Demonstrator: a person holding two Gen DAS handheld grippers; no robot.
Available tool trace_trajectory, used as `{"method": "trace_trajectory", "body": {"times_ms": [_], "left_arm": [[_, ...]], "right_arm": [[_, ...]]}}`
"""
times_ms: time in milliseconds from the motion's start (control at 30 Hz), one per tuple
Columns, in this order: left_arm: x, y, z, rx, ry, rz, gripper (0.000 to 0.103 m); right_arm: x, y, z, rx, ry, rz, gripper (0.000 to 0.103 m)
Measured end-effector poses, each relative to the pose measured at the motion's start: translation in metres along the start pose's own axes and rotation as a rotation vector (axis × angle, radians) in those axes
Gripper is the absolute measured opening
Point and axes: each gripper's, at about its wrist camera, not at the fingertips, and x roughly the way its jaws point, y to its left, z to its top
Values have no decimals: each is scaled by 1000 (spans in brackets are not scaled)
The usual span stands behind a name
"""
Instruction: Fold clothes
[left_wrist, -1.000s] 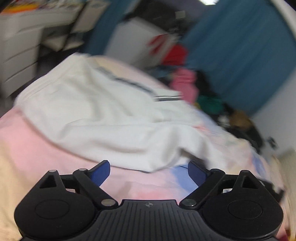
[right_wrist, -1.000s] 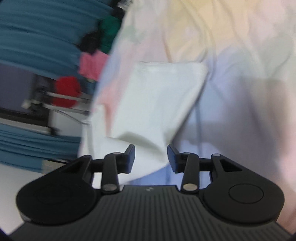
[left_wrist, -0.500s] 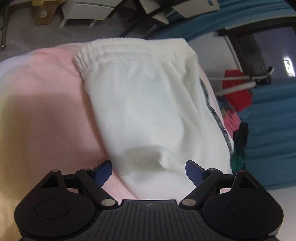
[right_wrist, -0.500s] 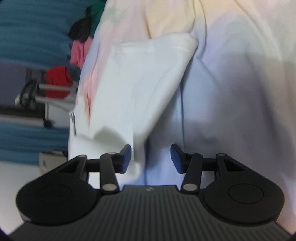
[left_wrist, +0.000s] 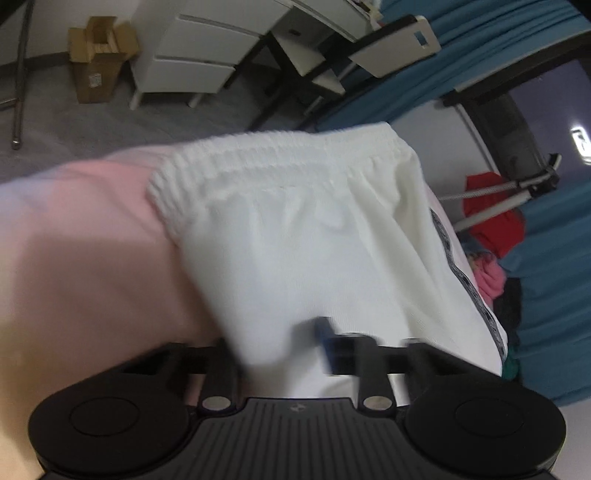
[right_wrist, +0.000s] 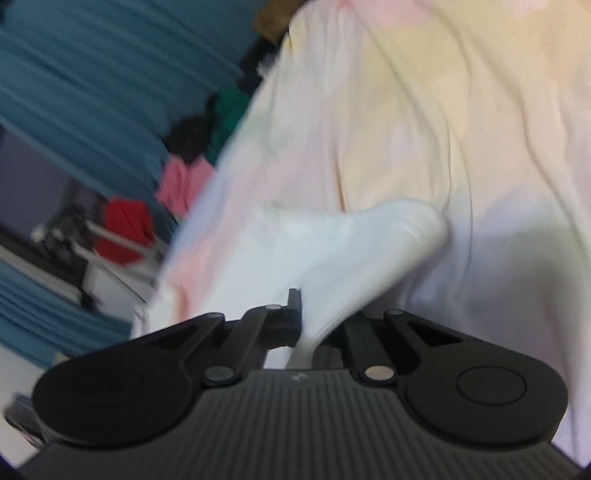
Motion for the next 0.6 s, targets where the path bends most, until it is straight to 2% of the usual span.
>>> {"method": "trace_trajectory", "body": {"times_ms": [33,67,167,267,333,433,500,600], "left_arm": [[-4,0,2,1,-11,-7,10],[-7,-1,5,3,-22,-14,8],[-19,-2,13,2,-59,-49,6],[-40,-5,22,-30,-100,-157,5],[-55,-4,19,-39,-92,-183,4],[-72,-2,10,-44,-80,-133,4],[-78,1,2,-34,-65,-56,4],[-78,-1,-8,48,-41,82,5]], "right_arm": [[-2,1,8,5,-24,9,5],[-7,-2,13,8,-50,9,5],[-16,-18,31,31,-104,-14,5],[-22,-42,48,69,-144,-46,5],[-26,-59,57,94,-150,-74,5],[-32,-73,59,90,-159,-121,5],[-37,-74,58,55,-172,-154,5],[-36,-71,55,2,-171,-220,5]]}}
